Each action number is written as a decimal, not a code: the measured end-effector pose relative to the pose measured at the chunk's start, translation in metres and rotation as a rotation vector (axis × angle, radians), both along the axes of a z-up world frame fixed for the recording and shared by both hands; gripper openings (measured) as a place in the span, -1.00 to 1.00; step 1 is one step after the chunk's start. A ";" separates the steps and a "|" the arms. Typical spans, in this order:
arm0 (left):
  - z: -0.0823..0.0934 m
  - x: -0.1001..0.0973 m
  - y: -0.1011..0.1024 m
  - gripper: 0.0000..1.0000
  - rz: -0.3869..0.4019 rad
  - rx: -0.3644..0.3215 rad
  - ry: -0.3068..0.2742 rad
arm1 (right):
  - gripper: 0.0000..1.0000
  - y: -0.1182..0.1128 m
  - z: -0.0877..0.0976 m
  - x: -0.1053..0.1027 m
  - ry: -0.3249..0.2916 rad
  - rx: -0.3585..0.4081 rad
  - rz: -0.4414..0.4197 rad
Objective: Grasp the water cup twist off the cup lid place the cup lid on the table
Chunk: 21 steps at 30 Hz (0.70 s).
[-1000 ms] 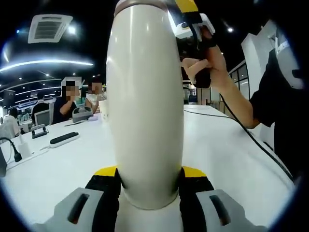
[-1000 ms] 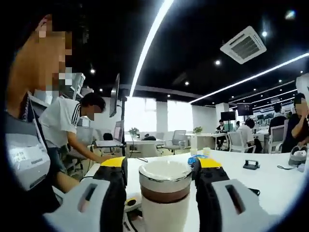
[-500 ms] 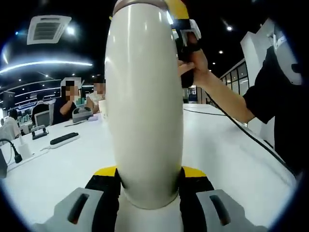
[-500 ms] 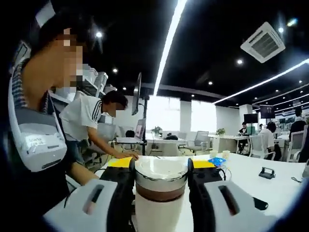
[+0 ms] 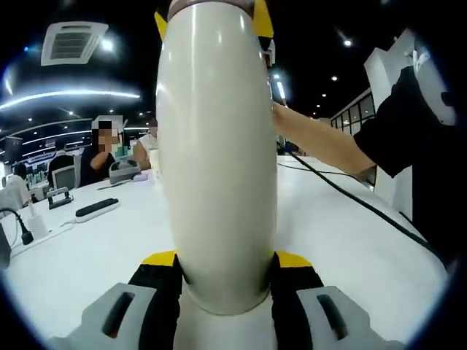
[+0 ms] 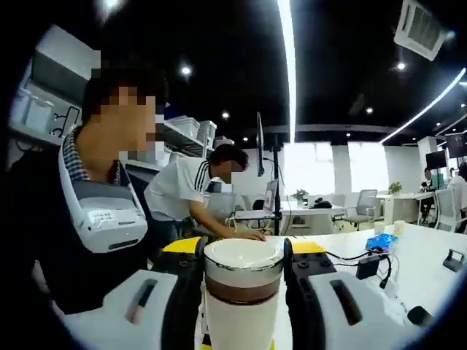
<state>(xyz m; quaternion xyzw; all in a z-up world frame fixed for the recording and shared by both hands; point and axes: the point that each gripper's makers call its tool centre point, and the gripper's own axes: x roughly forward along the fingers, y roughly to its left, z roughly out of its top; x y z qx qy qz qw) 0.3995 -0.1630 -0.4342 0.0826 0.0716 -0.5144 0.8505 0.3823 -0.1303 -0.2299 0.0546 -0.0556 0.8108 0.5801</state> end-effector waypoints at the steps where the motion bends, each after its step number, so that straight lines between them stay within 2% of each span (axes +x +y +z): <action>1: 0.000 0.000 0.000 -0.02 0.000 0.000 0.000 | -0.08 -0.001 0.000 0.000 0.003 0.004 0.011; 6: 0.000 0.000 -0.001 -0.02 -0.002 0.002 -0.003 | -0.08 -0.003 -0.002 0.001 0.056 0.009 0.054; 11: 0.000 0.000 -0.001 -0.02 -0.002 0.003 -0.001 | -0.08 -0.002 -0.002 -0.005 0.048 0.016 0.051; 15: -0.001 0.000 -0.001 -0.02 -0.002 0.003 0.001 | -0.07 -0.002 -0.003 -0.005 0.040 0.021 0.023; 16: -0.001 0.000 -0.001 -0.02 -0.002 0.004 0.001 | -0.06 -0.001 -0.005 -0.005 0.040 0.016 -0.008; 17: -0.001 0.000 -0.001 -0.02 -0.003 0.004 0.000 | -0.03 -0.002 -0.007 -0.007 0.061 0.005 -0.018; 19: -0.001 0.000 -0.001 -0.02 -0.003 0.005 0.000 | 0.21 -0.003 -0.009 -0.010 0.096 -0.002 -0.037; 21: -0.001 0.000 -0.001 -0.02 -0.003 0.005 0.001 | 0.33 -0.006 -0.009 -0.009 0.092 0.011 -0.102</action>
